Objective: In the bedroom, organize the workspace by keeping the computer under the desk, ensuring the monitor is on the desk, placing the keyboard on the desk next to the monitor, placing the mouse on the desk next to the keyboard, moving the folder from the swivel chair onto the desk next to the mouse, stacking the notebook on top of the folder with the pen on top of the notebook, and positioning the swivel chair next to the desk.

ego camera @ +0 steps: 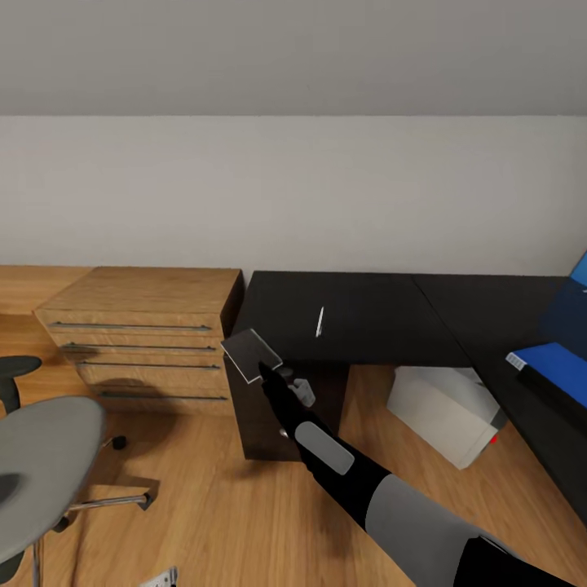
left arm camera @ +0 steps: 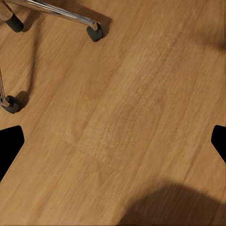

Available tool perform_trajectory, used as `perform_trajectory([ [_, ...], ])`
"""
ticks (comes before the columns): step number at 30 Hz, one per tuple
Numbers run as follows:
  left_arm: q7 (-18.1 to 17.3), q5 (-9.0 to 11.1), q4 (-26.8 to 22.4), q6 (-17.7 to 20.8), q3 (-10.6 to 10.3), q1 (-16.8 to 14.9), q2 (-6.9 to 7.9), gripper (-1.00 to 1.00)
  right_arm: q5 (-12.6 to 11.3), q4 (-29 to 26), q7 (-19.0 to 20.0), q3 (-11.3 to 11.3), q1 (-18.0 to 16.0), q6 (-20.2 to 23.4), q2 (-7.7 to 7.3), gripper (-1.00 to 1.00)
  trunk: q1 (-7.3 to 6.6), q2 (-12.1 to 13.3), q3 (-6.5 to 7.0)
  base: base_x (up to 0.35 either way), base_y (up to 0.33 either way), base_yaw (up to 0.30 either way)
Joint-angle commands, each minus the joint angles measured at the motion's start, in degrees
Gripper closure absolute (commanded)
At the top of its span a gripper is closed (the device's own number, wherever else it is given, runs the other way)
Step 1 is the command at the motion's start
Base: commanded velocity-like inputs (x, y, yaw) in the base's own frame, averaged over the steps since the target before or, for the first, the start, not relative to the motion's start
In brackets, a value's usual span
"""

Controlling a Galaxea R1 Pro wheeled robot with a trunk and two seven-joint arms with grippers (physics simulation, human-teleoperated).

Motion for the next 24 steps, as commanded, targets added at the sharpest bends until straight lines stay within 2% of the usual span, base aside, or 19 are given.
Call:
perform_trajectory([
  [1,-0.1,0.6,-0.3,-0.3,-0.1,0.0,-0.02,-1.0,-0.7,0.1,0.2,0.3,-0.1,-0.4,0.0,-1.0,0.22,-0.4,-0.23,0.0,0.0,0.0],
  [3,-0.2,0.6,-3.3,-0.2,-0.1,0.0,-0.05,-1.0,-1.0,0.1,0.2,0.3,-0.1,-0.2,0.0,-1.0,0.66,-1.2,-0.59,0.0,0.0,0.0],
  [6,-0.3,0.7,-12.3,1.1,0.1,0.0,-0.18,-1.0,-1.2,0.1,0.1,0.2,-0.1,0.0,0.0,-1.0,1.32,-2.4,-1.13,0.0,0.0,0.0],
  [7,-0.3,0.7,-27.2,14.4,0.1,0.0,-2.2,-1.0,-1.2,0.1,0.1,0.1,-0.1,0.0,0.0,-1.0,1.54,-2.8,-1.31,0.0,0.0,0.0],
  [9,-0.4,0.8,-35.9,22.4,0.1,0.2,-2.71,-1.0,-1.2,0.1,0.1,0.0,-0.1,0.4,0.0,-1.0,1.98,-3.6,-1.67,0.0,0.0,0.0],
  [10,-0.4,0.9,-38.1,24.3,0.1,0.3,-2.78,-1.0,-1.2,0.1,0.1,-0.1,-0.1,0.5,0.0,-1.0,2.2,-4.1,-1.85,0.0,0.0,0.0],
  [11,-0.5,5.3,-53.7,36.9,0.2,2.5,-2.9,-1.0,-1.2,0.0,0.1,-0.2,-0.1,1.9,-0.43,-1.0,2.42,-4.5,-2.03,0.0,0.0,0.0],
  [13,-0.5,8.5,-61.2,42.0,0.2,4.5,-2.72,-1.0,-1.3,0.0,0.2,-0.3,-0.1,2.2,-0.93,-1.0,2.86,-5.3,-2.39,0.0,0.0,0.0],
  [14,-0.6,10.6,-66.2,45.2,0.4,7.9,-2.48,-1.0,-1.4,-0.2,0.2,-0.3,-0.1,2.3,-1.2,-1.0,2.86,-5.3,-2.39,0.0,0.0,0.0],
  [16,-0.7,11.1,-67.8,45.9,0.5,9.9,-2.22,-1.0,-1.4,-0.3,0.4,-0.2,-0.1,2.3,-1.27,-1.0,2.86,-5.3,-2.39,0.0,0.0,0.0],
  [24,-0.7,11.2,-69.2,46.1,0.5,12.2,-1.92,-1.0,-1.5,-0.4,0.5,-0.2,0.0,2.3,-1.34,-1.0,2.86,-5.3,-2.39,0.0,0.0,0.0],
])
